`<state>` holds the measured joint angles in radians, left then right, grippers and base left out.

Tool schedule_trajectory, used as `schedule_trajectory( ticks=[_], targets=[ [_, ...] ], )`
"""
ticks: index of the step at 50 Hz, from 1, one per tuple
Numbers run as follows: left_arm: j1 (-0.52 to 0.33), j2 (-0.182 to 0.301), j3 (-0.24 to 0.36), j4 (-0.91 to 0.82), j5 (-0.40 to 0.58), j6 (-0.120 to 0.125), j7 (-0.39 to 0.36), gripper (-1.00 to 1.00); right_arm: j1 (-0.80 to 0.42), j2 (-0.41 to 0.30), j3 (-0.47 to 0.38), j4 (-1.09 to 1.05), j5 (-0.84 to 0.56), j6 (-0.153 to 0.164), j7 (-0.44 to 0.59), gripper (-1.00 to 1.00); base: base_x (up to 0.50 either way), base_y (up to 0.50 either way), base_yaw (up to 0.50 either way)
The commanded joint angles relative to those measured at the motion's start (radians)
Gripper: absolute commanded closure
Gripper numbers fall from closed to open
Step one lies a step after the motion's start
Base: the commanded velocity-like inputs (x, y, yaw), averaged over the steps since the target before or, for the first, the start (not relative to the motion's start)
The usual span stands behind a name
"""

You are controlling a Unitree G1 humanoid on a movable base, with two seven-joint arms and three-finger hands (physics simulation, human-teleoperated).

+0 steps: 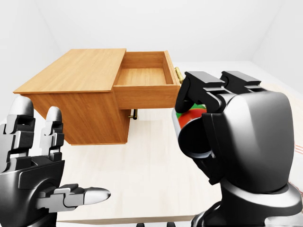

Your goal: Put the ketchup in the top drawer of the cabinet.

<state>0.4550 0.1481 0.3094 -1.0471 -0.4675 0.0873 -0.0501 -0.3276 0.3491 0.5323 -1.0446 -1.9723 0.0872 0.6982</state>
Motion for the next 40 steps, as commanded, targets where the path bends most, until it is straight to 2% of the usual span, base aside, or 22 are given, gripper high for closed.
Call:
schedule_trajectory(
  ticks=[1, 4, 6, 7, 8, 9, 11, 16, 18, 20, 23, 26, 28, 29, 30, 32, 33, 34, 37, 40],
  targets=[
    [-0.001, 0.009, 0.013, 0.000, -0.020, 0.000, 0.005, -1.00, -0.019, 0.000, -0.176, -0.002, 0.001, 0.000, 0.000, 1.00, 0.00, 0.00, 0.00],
    [-0.016, 0.002, 0.008, 0.000, -0.006, 0.000, 0.006, -1.00, -0.054, 0.000, -0.267, -0.003, 0.001, 0.000, 0.000, 1.00, 0.00, 0.00, 0.00],
    [-0.018, -0.007, 0.006, 0.000, 0.003, 0.000, -0.001, -1.00, -0.087, 0.000, -0.330, -0.003, 0.001, -0.063, 0.000, 1.00, 0.00, 0.00, 0.00],
    [-0.016, -0.007, 0.007, 0.000, 0.002, 0.000, -0.002, -1.00, -0.110, 0.000, -0.360, -0.003, 0.001, -0.084, 0.000, 1.00, 0.00, 0.00, 0.00],
    [-0.016, -0.008, 0.008, 0.000, 0.002, 0.000, -0.004, -1.00, -0.180, 0.000, -0.426, -0.003, 0.001, -0.096, 0.000, 1.00, 0.00, 0.00, 0.00],
    [-0.017, -0.011, 0.009, 0.000, 0.004, 0.000, -0.006, -1.00, -0.255, 0.000, -0.486, 0.016, 0.001, -0.079, 0.000, 1.00, 0.00, 0.00, 0.00],
    [-0.019, -0.013, 0.011, 0.000, 0.005, 0.000, -0.008, -1.00, -0.430, 0.000, -0.599, 0.087, 0.001, 0.000, 0.000, 1.00, 0.00, 0.00, 0.00],
    [-0.018, -0.009, 0.012, 0.000, 0.001, 0.000, -0.004, -1.00, -0.966, 0.000, -0.926, 0.376, 0.001, 0.000, 0.000, 1.00, 0.00, 0.00, 0.00],
    [-0.018, -0.006, 0.013, 0.000, -0.003, 0.000, -0.002, -1.00, -1.100, 0.000, -1.024, 0.467, 0.010, 0.000, 0.000, 1.00, 0.00, 0.00, 0.00],
    [-0.019, -0.004, 0.016, 0.000, -0.006, 0.000, 0.000, -1.00, -1.165, 0.000, -1.072, 0.538, 0.045, 0.000, 0.000, 1.00, 0.00, 0.00, 0.00],
    [-0.020, 0.003, 0.025, 0.000, -0.020, 0.000, 0.005, -1.00, -1.219, 0.000, -1.078, 0.643, 0.098, 0.000, 0.000, 1.00, 0.00, 0.00, 0.00],
    [-0.022, 0.005, 0.024, 0.000, -0.020, 0.000, 0.009, -1.00, -1.267, 0.000, -1.045, 0.757, 0.161, 0.000, 0.000, 1.00, 0.00, 0.00, 0.00],
    [-0.022, 0.002, 0.022, 0.000, -0.015, 0.000, 0.006, -1.00, -1.272, 0.000, -0.972, 0.839, 0.246, 0.000, 0.000, 1.00, 0.00, 0.00, 0.00],
    [-0.023, 0.000, 0.021, 0.000, -0.014, 0.000, 0.006, -1.00, -1.269, -0.034, -0.900, 0.884, 0.315, 0.000, 0.000, 1.00, 0.00, 0.00, 0.00],
    [-0.023, -0.001, 0.019, 0.000, -0.011, 0.000, 0.005, -1.00, -1.256, -0.156, -0.787, 0.918, 0.421, 0.000, 0.000, 1.00, 0.00, 0.00, 0.00],
    [-0.017, -0.001, 0.013, 0.000, -0.006, 0.000, 0.005, -1.00, -1.292, -0.546, -0.455, 0.929, 0.794, 0.000, 0.000, 1.00, 0.00, 0.00, 0.00],
    [-0.017, 0.000, 0.012, 0.000, -0.006, 0.000, 0.005, -1.00, -1.317, -0.686, -0.338, 0.876, 0.927, 0.000, 0.000, 1.00, 0.00, 0.00, 0.00],
    [-0.017, 0.000, 0.012, 0.000, -0.005, 0.000, 0.005, -1.00, -1.350, -0.733, -0.303, 0.885, 0.990, 0.000, 0.000, 1.00, 0.00, 0.00, 0.00],
    [-0.020, -0.002, 0.012, 0.000, -0.003, 0.000, 0.004, -1.00, -1.377, -0.701, -0.347, 0.961, 0.977, 0.000, 0.000, 1.00, 0.00, 0.00, 0.00],
    [-0.020, 0.004, 0.020, 0.000, -0.016, 0.000, 0.007, -1.00, -1.408, -0.619, -0.449, 1.096, 0.948, 0.000, 0.000, 1.00, 0.00, 0.00, 0.00]
  ],
)
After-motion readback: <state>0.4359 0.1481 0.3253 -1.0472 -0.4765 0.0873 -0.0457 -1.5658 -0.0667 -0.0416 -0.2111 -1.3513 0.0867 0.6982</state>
